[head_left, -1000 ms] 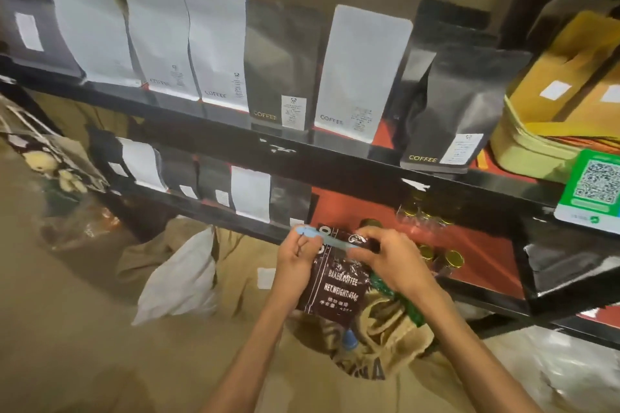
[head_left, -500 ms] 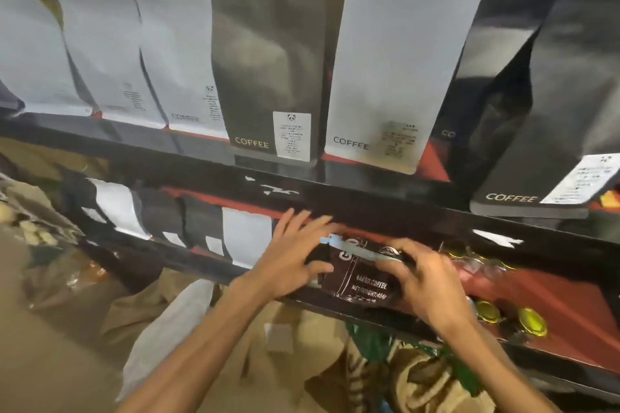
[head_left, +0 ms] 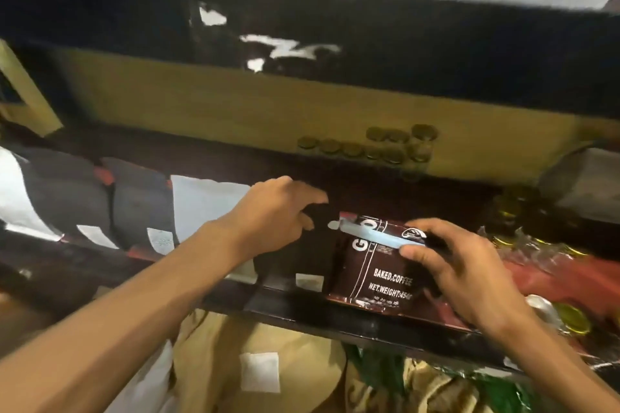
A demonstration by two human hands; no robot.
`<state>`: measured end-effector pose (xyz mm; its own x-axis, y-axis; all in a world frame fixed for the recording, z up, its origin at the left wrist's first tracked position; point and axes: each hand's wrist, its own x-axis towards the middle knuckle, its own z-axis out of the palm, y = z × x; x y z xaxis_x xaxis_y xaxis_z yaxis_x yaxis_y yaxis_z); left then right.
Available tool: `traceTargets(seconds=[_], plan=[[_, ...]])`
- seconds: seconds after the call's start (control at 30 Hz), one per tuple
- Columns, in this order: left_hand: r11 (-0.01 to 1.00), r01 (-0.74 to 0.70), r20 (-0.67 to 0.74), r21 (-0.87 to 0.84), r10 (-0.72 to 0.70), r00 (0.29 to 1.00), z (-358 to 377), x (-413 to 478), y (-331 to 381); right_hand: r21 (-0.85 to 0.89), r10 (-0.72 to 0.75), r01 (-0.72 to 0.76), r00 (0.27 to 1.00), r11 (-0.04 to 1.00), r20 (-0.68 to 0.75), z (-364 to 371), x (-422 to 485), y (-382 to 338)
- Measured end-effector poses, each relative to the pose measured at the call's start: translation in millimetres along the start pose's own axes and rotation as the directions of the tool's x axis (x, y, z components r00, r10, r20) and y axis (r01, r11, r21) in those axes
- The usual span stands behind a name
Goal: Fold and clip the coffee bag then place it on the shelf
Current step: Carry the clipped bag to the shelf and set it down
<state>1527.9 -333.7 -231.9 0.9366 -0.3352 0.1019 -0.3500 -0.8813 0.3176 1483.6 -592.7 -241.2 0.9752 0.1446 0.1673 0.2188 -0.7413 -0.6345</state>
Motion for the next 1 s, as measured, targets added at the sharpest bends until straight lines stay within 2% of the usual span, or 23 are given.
traceTargets(seconds=[0.2,0.3,0.37,0.43,0.47,0.53,0.6,0.63,0.7,0.77,0.83,0.93,1.0], plan=[[0.997,0.077,-0.02,0.004,-0.077,0.997,3,4,3,-0.051,-0.021,0.021,1.0,0.999,0.004,14,-5,10],[0.996,0.082,0.041,0.039,-0.084,0.996,0,3,9,-0.087,-0.07,0.067,0.997,0.994,-0.033,16,-8,8],[0.999,0.054,0.111,0.0,-0.053,0.992,-8,-1,12,-0.077,-0.069,0.065,0.997,0.995,-0.047,18,-9,9],[0.996,0.014,0.133,-0.084,-0.003,0.991,-14,-4,21,-0.082,-0.071,0.066,0.996,0.994,-0.061,20,-10,11],[0.998,-0.03,0.101,-0.058,0.036,0.994,-14,-4,29,-0.095,-0.072,0.065,0.995,0.993,-0.066,21,-11,11],[0.974,-0.185,-0.009,0.131,0.188,0.982,-7,-2,47,-0.119,-0.072,0.063,0.994,0.991,-0.078,25,-12,14],[0.888,-0.332,-0.001,0.319,0.351,0.936,11,1,63,-0.12,-0.068,0.057,0.994,0.991,-0.088,30,-15,18],[0.837,-0.373,0.008,0.4,0.404,0.915,20,4,68,-0.096,-0.049,0.039,0.994,0.995,-0.098,32,-16,19],[0.786,-0.367,-0.04,0.498,0.443,0.895,31,9,73,0.01,0.024,-0.023,0.985,1.0,-0.168,39,-25,24],[0.822,-0.31,-0.015,0.478,0.361,0.933,30,14,75,0.16,0.16,-0.117,0.945,0.98,-0.284,49,-39,29],[0.852,-0.266,0.022,0.45,0.287,0.958,30,17,77,0.243,0.278,-0.204,0.903,0.948,-0.328,68,-58,38],[0.792,-0.285,0.042,0.539,0.313,0.949,31,16,79,0.126,0.385,-0.366,0.898,0.922,-0.212,95,-77,53],[0.756,-0.289,0.03,0.588,0.336,0.941,35,14,77,0.121,0.43,-0.414,0.879,0.902,-0.205,103,-77,61]])
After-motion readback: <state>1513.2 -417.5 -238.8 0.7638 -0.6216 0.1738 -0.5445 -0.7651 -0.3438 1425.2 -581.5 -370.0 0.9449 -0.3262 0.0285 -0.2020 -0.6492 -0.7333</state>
